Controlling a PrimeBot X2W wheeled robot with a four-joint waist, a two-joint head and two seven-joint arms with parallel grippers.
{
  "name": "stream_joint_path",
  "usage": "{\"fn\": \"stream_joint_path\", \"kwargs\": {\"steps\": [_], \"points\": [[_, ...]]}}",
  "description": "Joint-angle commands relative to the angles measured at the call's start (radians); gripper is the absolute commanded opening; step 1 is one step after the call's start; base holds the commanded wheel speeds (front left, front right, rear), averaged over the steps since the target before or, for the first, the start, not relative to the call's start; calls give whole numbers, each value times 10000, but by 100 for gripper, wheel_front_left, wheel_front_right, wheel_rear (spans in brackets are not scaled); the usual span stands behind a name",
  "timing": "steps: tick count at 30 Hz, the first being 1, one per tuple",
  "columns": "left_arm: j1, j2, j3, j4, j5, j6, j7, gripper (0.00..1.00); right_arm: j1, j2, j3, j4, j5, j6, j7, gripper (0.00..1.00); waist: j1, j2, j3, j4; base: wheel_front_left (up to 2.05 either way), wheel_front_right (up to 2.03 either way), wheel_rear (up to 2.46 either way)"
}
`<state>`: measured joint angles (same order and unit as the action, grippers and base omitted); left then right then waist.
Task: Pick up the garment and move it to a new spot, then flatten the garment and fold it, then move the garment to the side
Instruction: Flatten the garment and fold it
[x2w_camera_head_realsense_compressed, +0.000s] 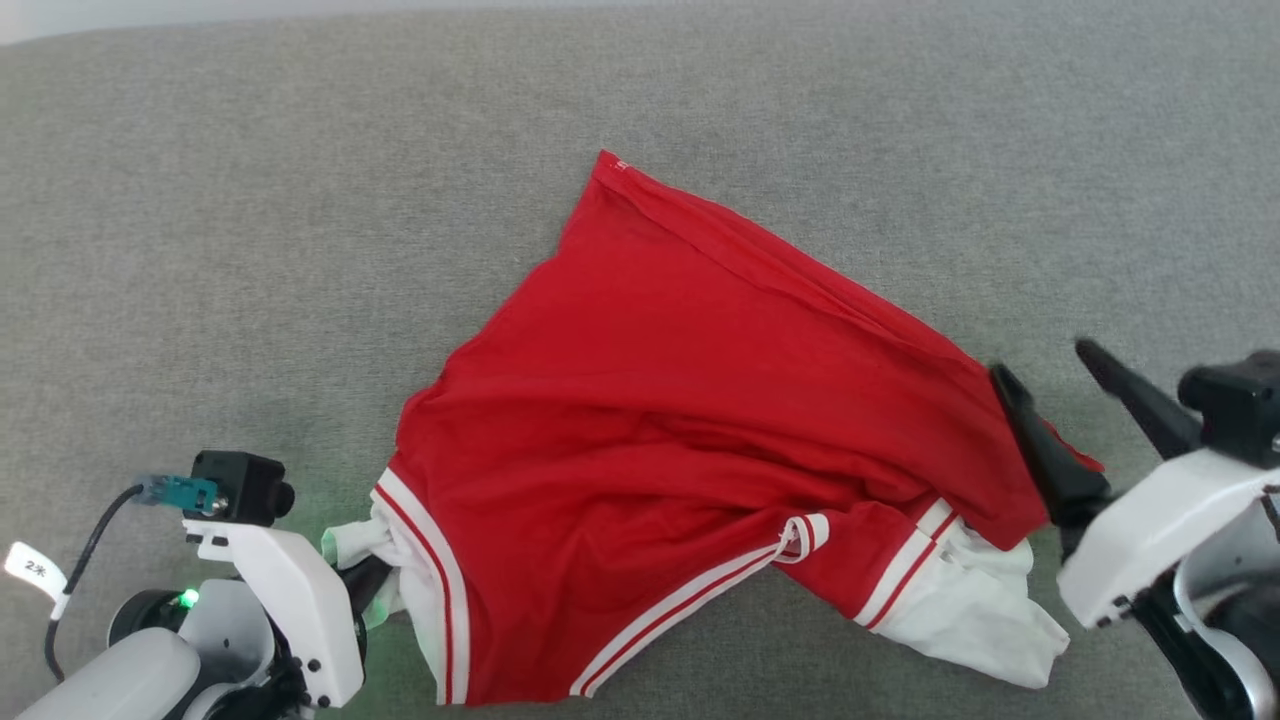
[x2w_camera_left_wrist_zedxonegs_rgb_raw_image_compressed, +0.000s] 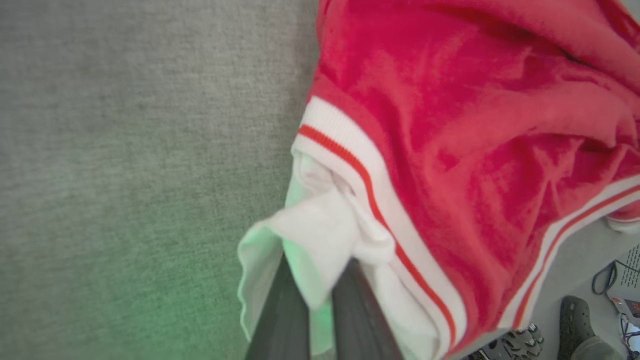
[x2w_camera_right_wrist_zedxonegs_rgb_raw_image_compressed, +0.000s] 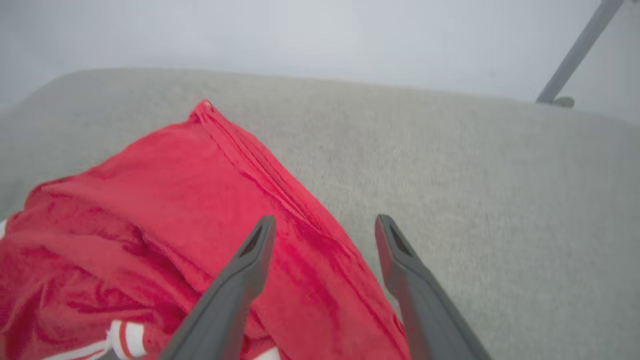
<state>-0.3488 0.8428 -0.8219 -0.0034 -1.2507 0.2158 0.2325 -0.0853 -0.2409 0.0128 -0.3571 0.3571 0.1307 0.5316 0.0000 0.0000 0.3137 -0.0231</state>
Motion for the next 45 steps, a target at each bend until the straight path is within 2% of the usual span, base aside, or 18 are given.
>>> {"fn": "stream_joint_path", "kwargs": {"steps": [1,5,10,15,22,27,33,40,41,42,45], "points": [[80,-49,-25,-32,-66,50,-45,0,-360,-30,247,-142,-101,0,-359,100,0,0,-57,108,0,0,0],[26,-136,-57,-89,-69,-3,-17,0,-910,-265,789,126,-275,0,-855,100,0,0,-97,289,0,0,0],[-105,-305,-145,-106,29,-75,25,0,-2291,-373,1677,1367,-31,0,-1213,100,0,0,-82,746,0,0,0],[-419,-639,-360,19,254,-252,173,0,-4034,-815,2658,3274,358,-1,-1236,100,0,0,23,1507,0,0,0],[-1063,-1428,-738,507,565,-772,398,0,-6443,-1499,4121,6181,1192,0,-908,100,0,0,290,2768,0,0,0],[-1449,-2016,-930,985,605,-1129,441,0,-7945,-1827,5371,8123,1975,-1,-232,100,0,0,523,3502,0,0,0],[-1789,-2591,-1090,1576,629,-1575,399,0,-9344,-2145,7057,9983,2751,-1,1306,100,0,0,814,4160,0,0,0],[-1937,-2903,-1078,2215,537,-1965,228,0,-9548,-2009,8529,11741,3762,0,3379,100,0,0,971,4404,0,0,0],[-1962,-2908,-1062,2304,534,-1992,237,0,-9576,-2016,8699,11832,3875,0,3545,18,0,0,979,4391,0,0,0],[-1991,-2899,-1046,2385,538,-2039,220,0,-9621,-2032,8810,11869,4029,2,3620,0,0,0,979,4367,0,0,0],[-2115,-2802,-951,2496,484,-2142,275,0,-10109,-2232,8941,11875,4079,-3,3233,0,0,0,932,4198,0,0,0]]}}
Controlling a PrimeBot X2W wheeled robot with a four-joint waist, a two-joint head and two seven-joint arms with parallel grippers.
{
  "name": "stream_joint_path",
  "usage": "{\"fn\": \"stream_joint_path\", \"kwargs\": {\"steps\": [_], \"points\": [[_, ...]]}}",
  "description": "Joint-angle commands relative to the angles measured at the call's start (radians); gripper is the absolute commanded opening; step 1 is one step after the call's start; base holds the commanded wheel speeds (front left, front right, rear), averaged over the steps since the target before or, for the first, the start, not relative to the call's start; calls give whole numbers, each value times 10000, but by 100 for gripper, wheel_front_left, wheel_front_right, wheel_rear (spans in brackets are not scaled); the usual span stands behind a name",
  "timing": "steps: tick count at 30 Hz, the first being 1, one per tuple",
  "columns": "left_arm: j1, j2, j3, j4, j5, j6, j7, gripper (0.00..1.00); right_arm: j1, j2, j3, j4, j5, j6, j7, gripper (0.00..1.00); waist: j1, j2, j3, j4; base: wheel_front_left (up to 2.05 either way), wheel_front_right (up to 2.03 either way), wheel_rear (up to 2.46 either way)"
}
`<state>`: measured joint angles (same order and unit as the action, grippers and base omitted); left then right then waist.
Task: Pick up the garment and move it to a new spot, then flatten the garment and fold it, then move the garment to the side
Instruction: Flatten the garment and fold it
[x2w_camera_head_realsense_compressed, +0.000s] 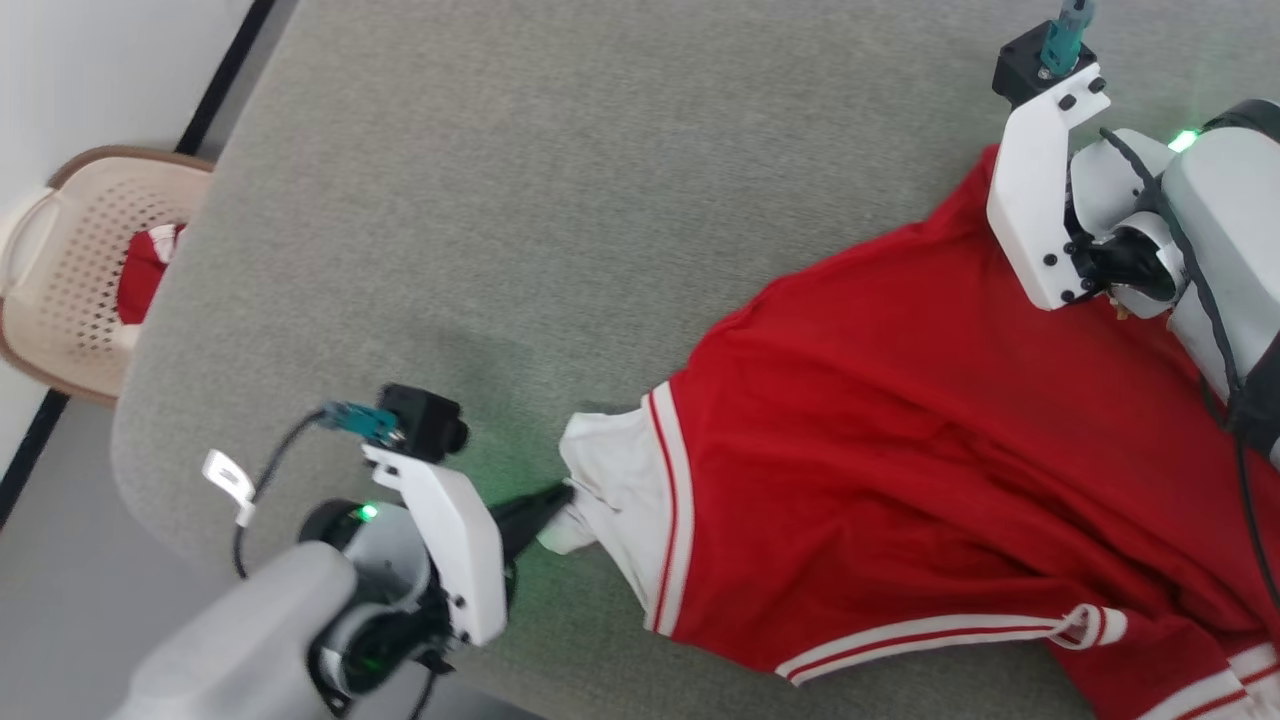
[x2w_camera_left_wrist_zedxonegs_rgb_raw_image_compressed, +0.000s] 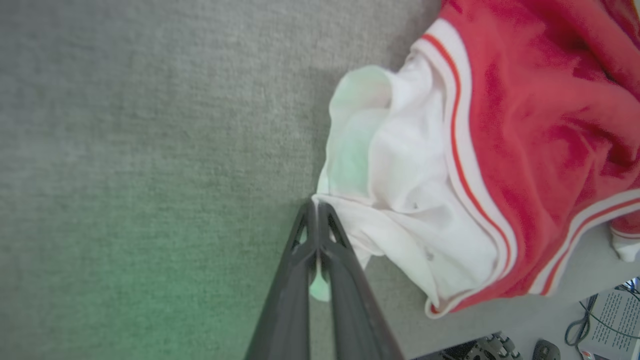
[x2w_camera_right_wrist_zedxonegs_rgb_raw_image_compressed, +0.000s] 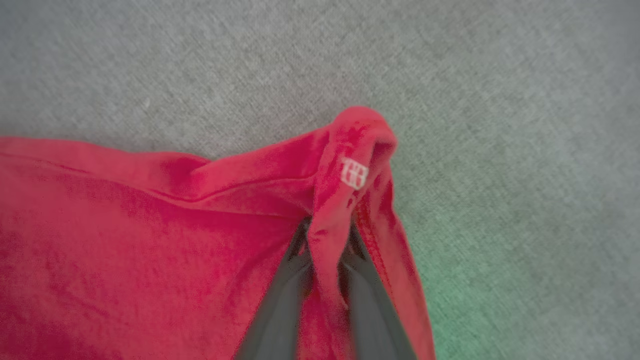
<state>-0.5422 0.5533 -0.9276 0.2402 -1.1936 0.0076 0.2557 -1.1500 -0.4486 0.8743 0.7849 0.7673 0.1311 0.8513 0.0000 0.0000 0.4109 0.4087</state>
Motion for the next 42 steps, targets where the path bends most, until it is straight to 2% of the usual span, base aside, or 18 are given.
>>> {"fn": "stream_joint_path", "kwargs": {"steps": [1,7,12,18,22,28,33,38,42], "points": [[-248,138,140,78,-136,-66,92,0,412,-157,293,454,61,-7,-162,0,0,0,-83,-207,0,0,0],[-861,736,480,19,-52,86,362,0,-41,-176,6,14,468,-8,-1145,0,0,0,-307,-764,0,0,0],[-1718,1603,935,-181,38,315,869,0,-155,-423,-366,-778,888,-7,-1981,0,0,0,-605,-1435,0,0,0],[-3009,2563,1453,-500,38,565,1824,0,-39,-963,-939,-1863,998,-5,-2381,0,0,0,-1022,-2179,0,0,0],[-4199,2916,1668,-623,278,759,2560,0,113,-1296,-1692,-2662,895,-7,-2326,0,0,0,-1356,-2713,0,0,0],[-5394,2729,1748,-328,381,686,3200,0,370,-1280,-2843,-3328,621,-7,-2047,0,0,0,-1721,-3168,0,0,0],[-6337,2240,1580,307,639,523,3652,0,562,-1077,-3896,-3679,111,-7,-1652,0,0,0,-1837,-3339,0,0,0],[-7265,1530,1472,1297,828,327,3654,0,437,-503,-4898,-3603,-716,-5,-1398,0,0,0,-1693,-3460,0,0,0],[-8059,933,1507,2328,1196,53,3145,0,-10,155,-5405,-3298,-1424,-5,-1552,0,0,0,-1338,-3584,0,0,0]]}}
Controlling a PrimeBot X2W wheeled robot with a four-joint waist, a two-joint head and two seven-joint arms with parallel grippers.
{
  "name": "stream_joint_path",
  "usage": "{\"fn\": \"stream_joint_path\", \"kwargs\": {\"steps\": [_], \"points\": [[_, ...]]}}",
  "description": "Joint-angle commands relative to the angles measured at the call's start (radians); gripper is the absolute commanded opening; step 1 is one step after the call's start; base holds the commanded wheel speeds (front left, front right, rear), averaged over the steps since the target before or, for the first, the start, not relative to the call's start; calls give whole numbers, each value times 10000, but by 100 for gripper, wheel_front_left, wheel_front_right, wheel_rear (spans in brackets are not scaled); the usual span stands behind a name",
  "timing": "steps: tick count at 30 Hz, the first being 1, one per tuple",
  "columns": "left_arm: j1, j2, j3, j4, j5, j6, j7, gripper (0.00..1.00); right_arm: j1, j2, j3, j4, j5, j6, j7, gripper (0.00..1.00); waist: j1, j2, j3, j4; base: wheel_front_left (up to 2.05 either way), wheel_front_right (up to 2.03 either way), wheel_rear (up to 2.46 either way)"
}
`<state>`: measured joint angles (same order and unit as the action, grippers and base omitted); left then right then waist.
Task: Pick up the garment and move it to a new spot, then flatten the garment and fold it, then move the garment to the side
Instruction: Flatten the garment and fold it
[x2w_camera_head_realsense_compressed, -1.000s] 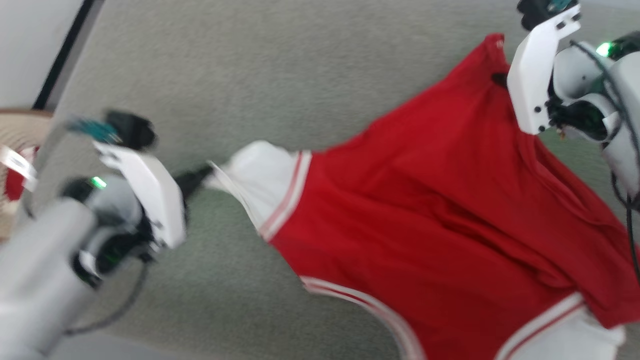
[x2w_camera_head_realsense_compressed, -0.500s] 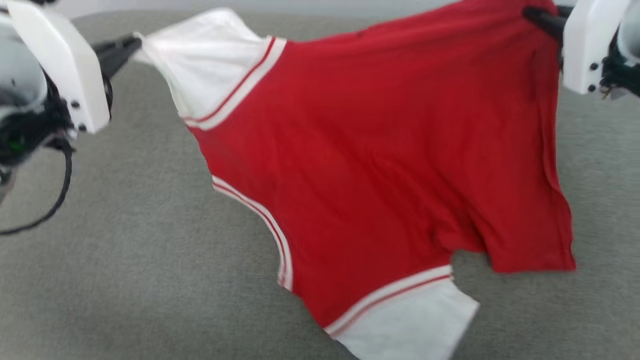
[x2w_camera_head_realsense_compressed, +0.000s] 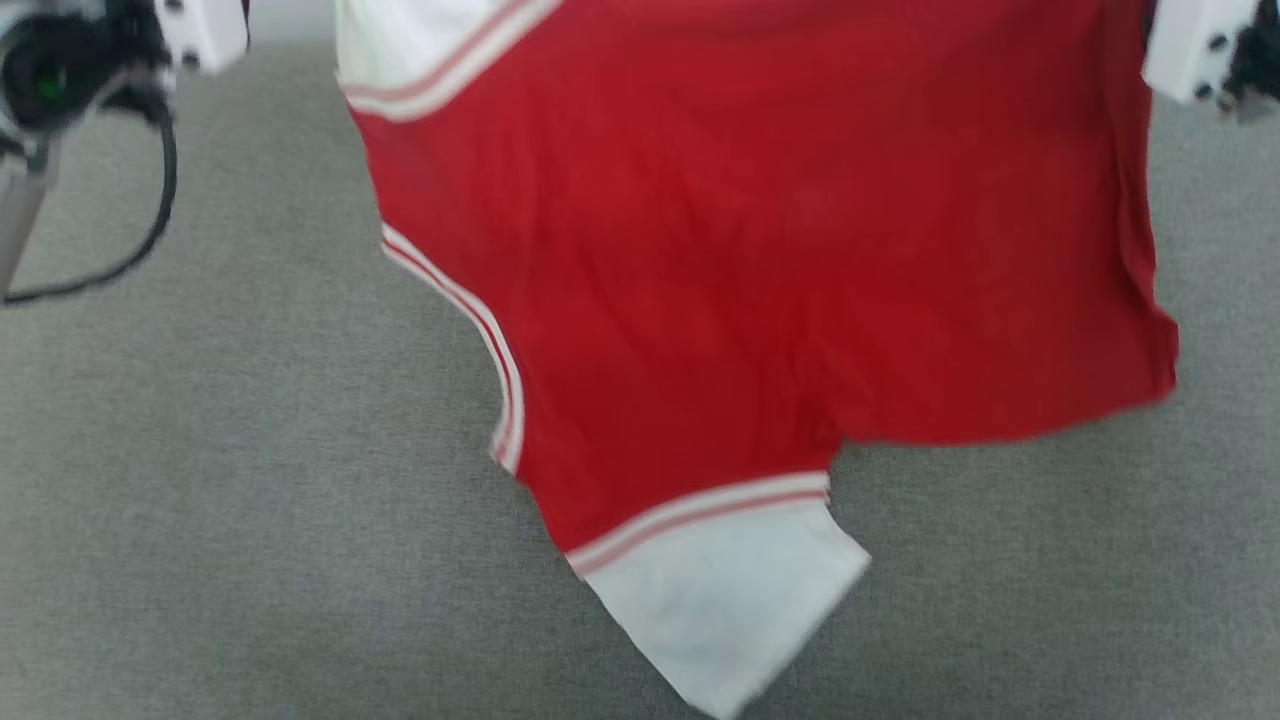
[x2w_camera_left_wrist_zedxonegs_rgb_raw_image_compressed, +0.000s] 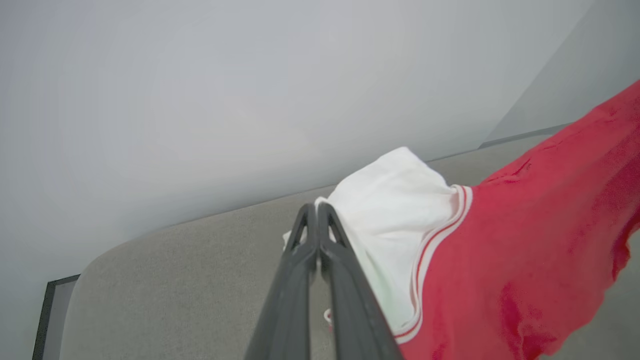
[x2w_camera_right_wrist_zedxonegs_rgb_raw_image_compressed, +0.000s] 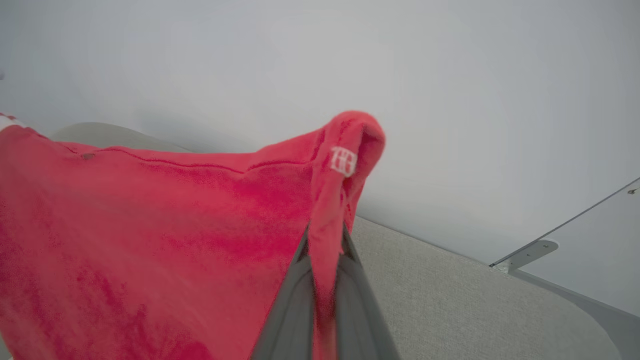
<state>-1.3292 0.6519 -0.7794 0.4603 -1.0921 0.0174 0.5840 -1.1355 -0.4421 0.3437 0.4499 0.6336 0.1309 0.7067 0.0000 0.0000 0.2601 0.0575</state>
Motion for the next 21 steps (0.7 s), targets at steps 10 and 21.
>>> {"fn": "stream_joint_path", "kwargs": {"steps": [10,21], "points": [[-2548,-1150,116,2945,1707,-502,-3188,0,-2371,1513,-727,2418,-2428,-3,-2710,0,0,0,1289,-407,0,0,0],[-4911,-1971,399,4874,3463,-438,-8347,0,-4420,2442,-2615,5095,-6387,-5,-8479,0,0,0,1966,-255,0,0,0]]}}
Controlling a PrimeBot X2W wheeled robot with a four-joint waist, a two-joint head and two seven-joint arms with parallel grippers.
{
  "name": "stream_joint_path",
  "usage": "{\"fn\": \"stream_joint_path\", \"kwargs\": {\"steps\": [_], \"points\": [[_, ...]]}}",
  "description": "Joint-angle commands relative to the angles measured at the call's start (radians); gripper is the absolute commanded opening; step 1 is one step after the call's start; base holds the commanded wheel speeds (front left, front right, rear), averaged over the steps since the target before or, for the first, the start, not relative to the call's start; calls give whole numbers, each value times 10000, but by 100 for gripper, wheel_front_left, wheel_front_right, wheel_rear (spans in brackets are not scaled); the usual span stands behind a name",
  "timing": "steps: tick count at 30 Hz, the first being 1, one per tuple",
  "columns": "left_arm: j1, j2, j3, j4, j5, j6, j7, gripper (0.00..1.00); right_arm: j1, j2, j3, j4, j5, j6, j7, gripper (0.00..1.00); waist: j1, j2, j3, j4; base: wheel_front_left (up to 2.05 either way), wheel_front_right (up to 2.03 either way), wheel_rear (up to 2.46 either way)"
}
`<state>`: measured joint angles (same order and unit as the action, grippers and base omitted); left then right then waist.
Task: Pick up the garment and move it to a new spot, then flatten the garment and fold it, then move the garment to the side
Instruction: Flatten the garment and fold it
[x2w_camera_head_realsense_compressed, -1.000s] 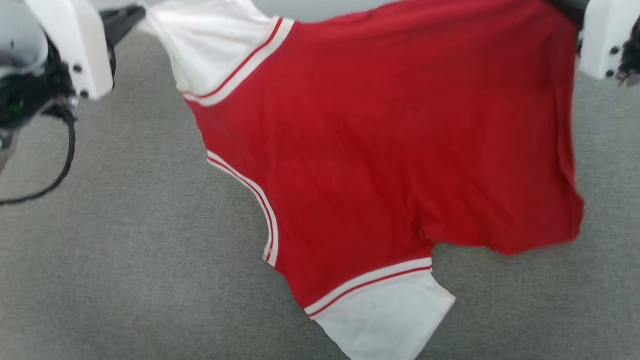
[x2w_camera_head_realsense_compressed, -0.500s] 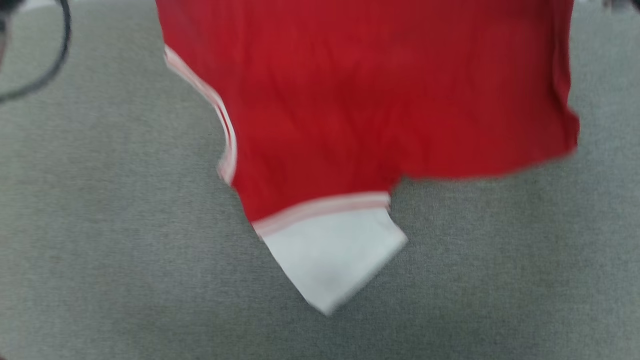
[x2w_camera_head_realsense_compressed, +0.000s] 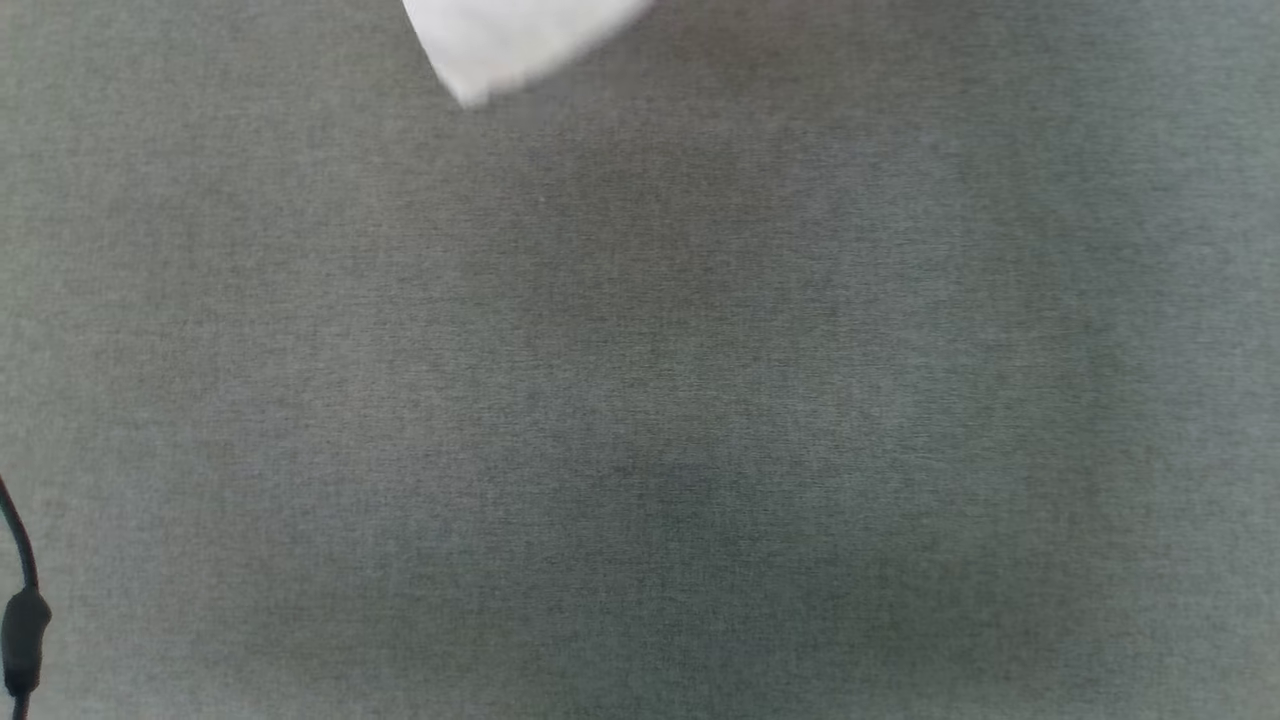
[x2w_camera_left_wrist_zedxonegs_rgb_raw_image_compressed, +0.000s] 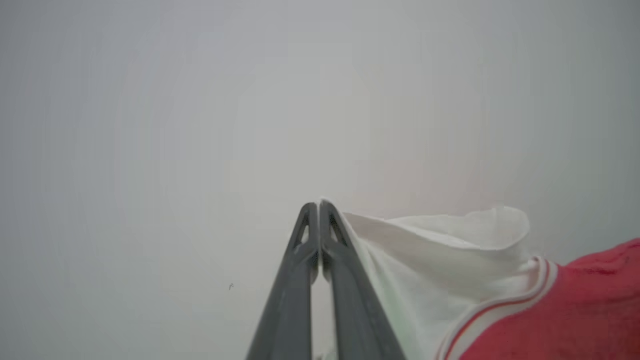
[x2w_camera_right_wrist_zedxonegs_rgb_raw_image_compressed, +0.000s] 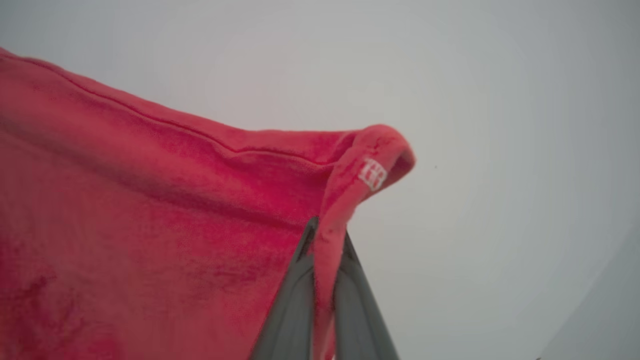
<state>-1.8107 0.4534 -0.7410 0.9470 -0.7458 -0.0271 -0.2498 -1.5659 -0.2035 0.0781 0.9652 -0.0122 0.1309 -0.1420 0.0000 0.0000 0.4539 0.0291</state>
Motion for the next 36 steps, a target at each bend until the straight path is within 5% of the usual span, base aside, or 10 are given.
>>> {"fn": "stream_joint_path", "kwargs": {"steps": [1,6,12,21,27,36], "points": [[-46,-16,50,40,88,-84,-86,0,-10,108,-76,233,-187,-5,-20,0,0,0,26,58,0,0,0],[954,-331,-369,530,164,-820,-116,0,508,375,-246,1343,-710,-3,49,0,0,0,-104,238,0,0,0],[2701,-499,-1350,502,-740,-1017,1559,0,1653,683,-73,2583,-19,-3,739,0,0,0,-558,385,0,0,0],[5277,481,-2525,-1237,-2867,-1024,4606,0,3485,691,674,2923,1522,-3,1707,0,0,0,-1400,546,0,0,0],[6590,1006,-2711,-2128,-3625,-1025,5615,0,4594,582,1345,2470,2489,-3,2159,0,0,0,-1849,620,0,0,0],[8841,1988,-2794,-4514,-4417,21,6092,0,7199,-297,2946,-38,4422,-3,3530,0,0,0,-2296,688,0,0,0]]}}
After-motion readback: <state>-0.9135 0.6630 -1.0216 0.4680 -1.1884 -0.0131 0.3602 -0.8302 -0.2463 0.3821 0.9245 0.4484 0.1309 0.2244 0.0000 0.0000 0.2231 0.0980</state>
